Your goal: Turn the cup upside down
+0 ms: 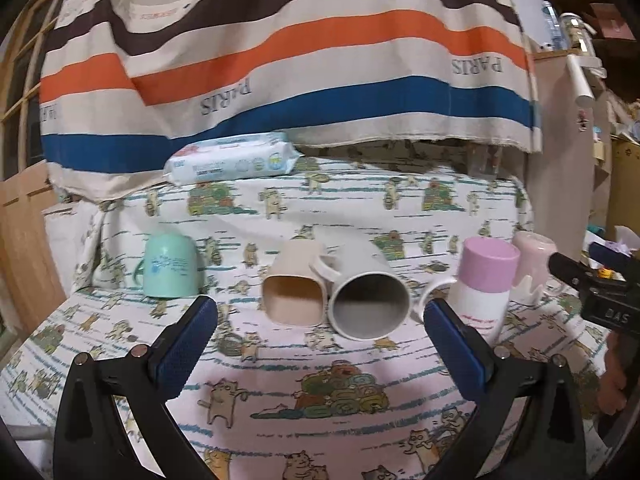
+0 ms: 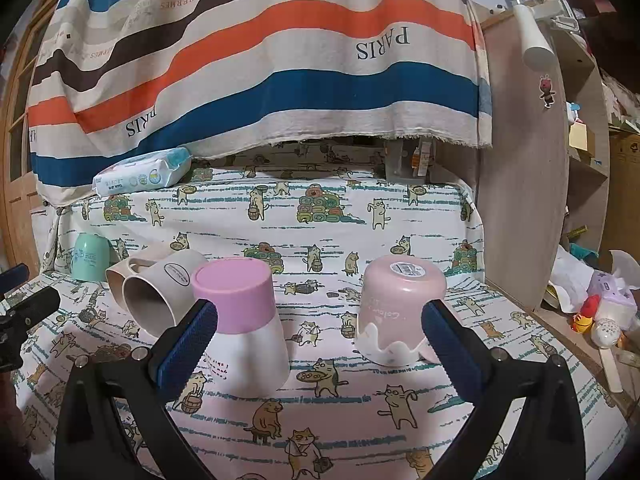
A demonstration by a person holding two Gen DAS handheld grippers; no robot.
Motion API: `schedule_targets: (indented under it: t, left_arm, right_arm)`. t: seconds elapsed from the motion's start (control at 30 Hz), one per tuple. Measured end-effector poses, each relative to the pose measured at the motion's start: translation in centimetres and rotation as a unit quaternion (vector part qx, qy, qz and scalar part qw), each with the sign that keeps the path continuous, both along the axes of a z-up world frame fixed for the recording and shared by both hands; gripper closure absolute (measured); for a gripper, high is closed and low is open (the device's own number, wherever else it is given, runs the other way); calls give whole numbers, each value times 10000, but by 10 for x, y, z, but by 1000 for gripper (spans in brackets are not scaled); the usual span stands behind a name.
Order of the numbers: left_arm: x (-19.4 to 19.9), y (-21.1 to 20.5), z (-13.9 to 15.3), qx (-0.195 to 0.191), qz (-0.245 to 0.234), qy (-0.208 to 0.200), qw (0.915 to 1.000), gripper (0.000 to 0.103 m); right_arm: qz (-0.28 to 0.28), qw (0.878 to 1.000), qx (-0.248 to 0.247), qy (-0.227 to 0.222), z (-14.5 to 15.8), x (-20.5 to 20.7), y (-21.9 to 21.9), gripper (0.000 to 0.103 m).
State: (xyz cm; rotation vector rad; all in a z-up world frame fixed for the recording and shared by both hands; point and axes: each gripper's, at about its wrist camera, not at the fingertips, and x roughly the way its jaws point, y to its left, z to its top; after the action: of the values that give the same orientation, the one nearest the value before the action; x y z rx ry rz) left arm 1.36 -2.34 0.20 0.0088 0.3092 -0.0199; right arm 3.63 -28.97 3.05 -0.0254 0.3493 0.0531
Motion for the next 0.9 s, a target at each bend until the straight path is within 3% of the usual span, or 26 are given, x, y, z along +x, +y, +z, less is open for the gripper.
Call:
schedule_targets:
  t: [0.9]
  left_arm:
    - [-2,4,0,-72,69,-30,9999,0]
  right_arm:
    - [-88,10000,12,11,0,0,-1,0]
